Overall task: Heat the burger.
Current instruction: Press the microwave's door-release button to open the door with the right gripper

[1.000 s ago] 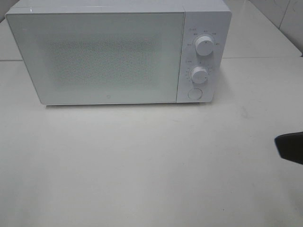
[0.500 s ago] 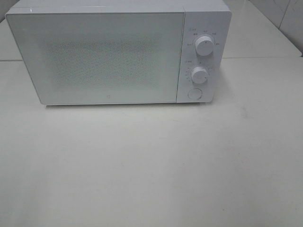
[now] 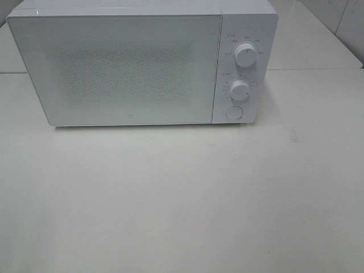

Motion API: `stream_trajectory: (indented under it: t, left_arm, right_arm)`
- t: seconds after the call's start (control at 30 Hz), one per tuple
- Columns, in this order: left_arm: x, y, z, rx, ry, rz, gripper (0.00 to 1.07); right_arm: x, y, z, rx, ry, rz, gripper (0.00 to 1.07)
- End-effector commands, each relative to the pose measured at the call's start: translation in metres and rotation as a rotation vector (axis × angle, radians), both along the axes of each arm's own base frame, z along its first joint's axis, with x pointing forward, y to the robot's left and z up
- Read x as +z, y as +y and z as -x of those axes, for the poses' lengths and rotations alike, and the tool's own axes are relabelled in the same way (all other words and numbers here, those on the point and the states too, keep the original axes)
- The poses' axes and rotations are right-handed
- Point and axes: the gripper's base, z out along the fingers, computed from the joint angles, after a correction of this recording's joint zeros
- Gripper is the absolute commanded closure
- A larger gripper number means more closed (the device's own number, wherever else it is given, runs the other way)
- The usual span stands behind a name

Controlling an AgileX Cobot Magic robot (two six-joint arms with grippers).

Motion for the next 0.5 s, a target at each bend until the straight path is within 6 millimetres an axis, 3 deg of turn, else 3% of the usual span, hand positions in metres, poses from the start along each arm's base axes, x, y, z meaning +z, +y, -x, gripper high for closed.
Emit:
stream_trajectory:
  t: [0.03,0.2,0.27,0.5]
  left_arm:
    - [-0.001,0.0,0.002,0.001,-0.018,0.001,0.07]
    - [-0.001,0.0,0.002,0.001,-0.018,0.001,0.07]
    - [-0.001,0.0,0.002,0.001,-0.018,0.001,0.07]
    - [-0.001,0.0,0.002,0.001,-0.018,0.001,0.07]
  right_arm:
    - [-0.004,-0.001,0.003,-0.013,-0.005,0.005,0.31]
    - [-0.006,-0.001,0.003,-0.013,0.012,0.008,0.31]
    - [-0.019,-0.001,0.001,-0.015,0.093,0.02,0.31]
    - [-0.017,0.0,0.002,-0.001,0.087,0.025,0.31]
